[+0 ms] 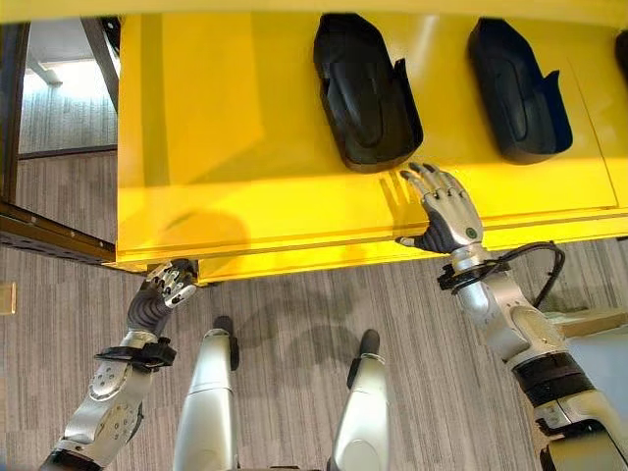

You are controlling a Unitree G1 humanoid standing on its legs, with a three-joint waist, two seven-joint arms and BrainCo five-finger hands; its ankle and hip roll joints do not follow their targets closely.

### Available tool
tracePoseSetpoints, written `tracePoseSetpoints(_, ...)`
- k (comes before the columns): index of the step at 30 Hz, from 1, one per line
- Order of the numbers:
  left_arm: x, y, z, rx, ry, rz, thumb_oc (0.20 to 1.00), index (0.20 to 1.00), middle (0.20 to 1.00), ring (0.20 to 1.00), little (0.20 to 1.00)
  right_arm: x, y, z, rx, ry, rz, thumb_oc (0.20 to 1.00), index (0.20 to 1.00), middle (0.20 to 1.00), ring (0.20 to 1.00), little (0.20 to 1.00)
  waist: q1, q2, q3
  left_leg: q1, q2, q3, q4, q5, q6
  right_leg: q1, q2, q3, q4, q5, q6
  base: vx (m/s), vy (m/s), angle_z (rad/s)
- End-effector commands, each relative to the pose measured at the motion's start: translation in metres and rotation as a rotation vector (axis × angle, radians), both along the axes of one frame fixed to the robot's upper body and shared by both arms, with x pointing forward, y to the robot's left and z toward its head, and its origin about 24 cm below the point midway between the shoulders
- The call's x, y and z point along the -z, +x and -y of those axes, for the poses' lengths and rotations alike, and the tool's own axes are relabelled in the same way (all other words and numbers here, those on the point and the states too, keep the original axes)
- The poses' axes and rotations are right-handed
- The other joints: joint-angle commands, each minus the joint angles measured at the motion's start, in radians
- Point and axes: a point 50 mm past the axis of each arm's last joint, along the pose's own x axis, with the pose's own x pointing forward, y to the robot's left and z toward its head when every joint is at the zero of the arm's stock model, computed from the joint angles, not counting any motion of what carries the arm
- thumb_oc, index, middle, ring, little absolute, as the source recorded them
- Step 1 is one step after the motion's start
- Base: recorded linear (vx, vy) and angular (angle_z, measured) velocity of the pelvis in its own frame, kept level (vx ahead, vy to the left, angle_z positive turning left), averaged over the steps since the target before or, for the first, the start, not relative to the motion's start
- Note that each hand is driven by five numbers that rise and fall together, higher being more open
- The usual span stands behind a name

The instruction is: Move parts from the plastic box to the shelf.

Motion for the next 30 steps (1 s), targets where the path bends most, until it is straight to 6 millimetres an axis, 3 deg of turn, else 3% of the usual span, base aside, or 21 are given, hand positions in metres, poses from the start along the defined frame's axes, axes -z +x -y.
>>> tracePoseSetpoints(1, -0.036, 0.012, 0.011, 0.094, 0.042, 0.202, 1.0, 1.0, 1.0, 1.0, 1.0, -0.023, 0.009, 0.007, 0.028, -0.043, 0.066, 1.0, 1.0, 1.0, 1.0, 1.0, 0.016, 0.018, -0.006, 0.029, -0.009, 0.02, -0.084, 0.08, 0.01, -0.033, 0.046, 0.011, 0.194, -0.082, -0.106, 0.0, 0.0, 0.0)
tracePoseSetpoints(7, -0.036, 0.011, 0.011, 0.089, 0.035, 0.203, 1.0, 1.0, 1.0, 1.0, 1.0, -0.01, 0.013, 0.012, 0.064, -0.033, 0.012, 1.0, 1.0, 1.0, 1.0, 1.0, 0.019, 0.019, -0.009, 0.024, -0.009, 0.018, -0.084, 0.08, 0.011, -0.038, 0.047, 0.011, 0.2, -0.084, -0.107, 0.02, -0.004, 0.0)
tracePoseSetpoints(8, -0.035, 0.011, 0.011, 0.089, 0.033, 0.2, 1.0, 1.0, 1.0, 1.0, 1.0, -0.008, 0.014, 0.013, 0.074, -0.03, 0.005, 1.0, 1.0, 1.0, 1.0, 1.0, 0.02, 0.018, -0.013, 0.033, -0.008, 0.016, -0.075, 0.051, 0.004, -0.029, 0.048, 0.012, 0.209, -0.109, -0.103, 0.09, -0.025, 0.0)
tracePoseSetpoints(10, -0.035, 0.011, 0.011, 0.09, 0.034, 0.197, 1.0, 1.0, 1.0, 1.0, 1.0, -0.007, 0.016, 0.012, 0.073, -0.031, -0.003, 1.0, 1.0, 1.0, 1.0, 1.0, 0.021, 0.018, -0.013, 0.032, -0.007, 0.016, -0.073, 0.051, 0.005, -0.029, 0.048, 0.011, 0.211, -0.11, -0.103, 0.05, -0.011, -0.01)
tracePoseSetpoints(15, -0.036, 0.011, 0.011, 0.098, 0.035, 0.198, 1.0, 1.0, 1.0, 1.0, 1.0, -0.012, 0.023, 0.01, 0.073, -0.054, -0.005, 1.0, 1.0, 1.0, 1.0, 1.0, 0.027, 0.018, -0.01, 0.028, -0.008, 0.016, -0.067, 0.048, 0.005, -0.032, 0.048, 0.011, 0.214, -0.11, -0.104, -0.02, 0.002, 0.0)
tracePoseSetpoints(16, -0.036, 0.011, 0.011, 0.098, 0.036, 0.2, 1.0, 1.0, 1.0, 1.0, 1.0, -0.013, 0.023, 0.01, 0.073, -0.054, -0.004, 1.0, 1.0, 1.0, 1.0, 1.0, 0.027, 0.019, -0.006, 0.017, -0.01, 0.018, -0.072, 0.075, 0.012, -0.041, 0.047, 0.01, 0.208, -0.087, -0.108, -0.08, 0.014, 0.0)
tracePoseSetpoints(28, -0.036, 0.01, 0.009, 0.094, 0.033, 0.198, 1.0, 1.0, 1.0, 1.0, 1.0, -0.02, 0.033, 0.003, 0.058, -0.088, -0.011, 1.0, 1.0, 1.0, 1.0, 1.0, 0.043, 0.016, -0.005, 0.008, -0.019, 0.016, -0.068, 0.072, 0.016, -0.043, 0.042, 0.005, 0.211, -0.085, -0.106, 0.0, 0.0, 0.0)
tracePoseSetpoints(29, -0.035, 0.01, 0.01, 0.094, 0.032, 0.195, 1.0, 1.0, 1.0, 1.0, 1.0, -0.022, 0.034, 0.0, 0.046, -0.086, -0.009, 1.0, 1.0, 1.0, 1.0, 1.0, 0.043, 0.014, -0.008, 0.018, -0.018, 0.013, -0.062, 0.045, 0.011, -0.031, 0.042, 0.005, 0.216, -0.108, -0.102, 0.0, 0.0, 0.0)
tracePoseSetpoints(30, -0.036, 0.011, 0.01, 0.093, 0.032, 0.2, 1.0, 1.0, 1.0, 1.0, 1.0, -0.023, 0.034, 0.0, 0.045, -0.083, -0.004, 1.0, 1.0, 1.0, 1.0, 1.0, 0.044, 0.015, -0.003, 0.008, -0.02, 0.014, -0.068, 0.073, 0.018, -0.04, 0.041, 0.003, 0.209, -0.083, -0.106, 0.0, 0.0, 0.0)
